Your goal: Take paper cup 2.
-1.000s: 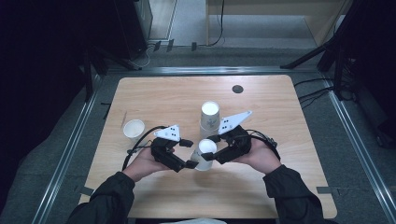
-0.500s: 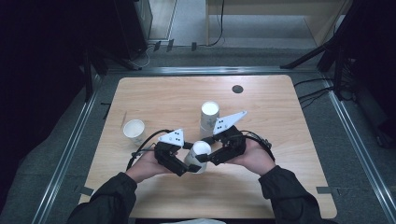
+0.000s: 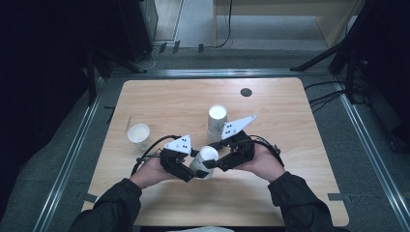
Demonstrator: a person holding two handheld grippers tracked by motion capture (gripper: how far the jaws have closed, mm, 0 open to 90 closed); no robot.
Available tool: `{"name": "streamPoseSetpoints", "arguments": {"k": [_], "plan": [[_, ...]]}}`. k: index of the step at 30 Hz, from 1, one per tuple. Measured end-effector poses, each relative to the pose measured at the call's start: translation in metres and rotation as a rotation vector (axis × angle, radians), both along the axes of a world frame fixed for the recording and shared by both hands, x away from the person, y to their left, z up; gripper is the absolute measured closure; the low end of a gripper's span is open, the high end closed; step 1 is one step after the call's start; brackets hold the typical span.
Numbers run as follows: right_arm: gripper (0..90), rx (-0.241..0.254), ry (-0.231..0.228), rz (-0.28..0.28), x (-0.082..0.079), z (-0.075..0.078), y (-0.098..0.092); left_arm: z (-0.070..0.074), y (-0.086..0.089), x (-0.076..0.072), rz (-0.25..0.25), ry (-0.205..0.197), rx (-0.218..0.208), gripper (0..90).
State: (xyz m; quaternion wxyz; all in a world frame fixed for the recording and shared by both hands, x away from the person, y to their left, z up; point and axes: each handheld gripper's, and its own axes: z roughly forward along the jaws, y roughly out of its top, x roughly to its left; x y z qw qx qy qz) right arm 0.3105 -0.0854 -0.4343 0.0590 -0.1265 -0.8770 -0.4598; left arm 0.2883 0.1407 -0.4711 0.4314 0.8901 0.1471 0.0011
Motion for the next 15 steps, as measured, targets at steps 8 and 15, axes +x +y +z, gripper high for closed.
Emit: {"name": "streamPoseSetpoints", "arguments": {"k": [8,15], "plan": [[25.4,-0.006,-0.016,-0.013,0.0,-0.009,-0.006,0.005,0.011,0.005,0.006,0.02,0.045,30.4],[23.8,-0.009,-0.014,-0.022,0.0,-0.017,-0.009,0.016,0.024,0.01,0.012,0.012,0.124,30.3]]}}
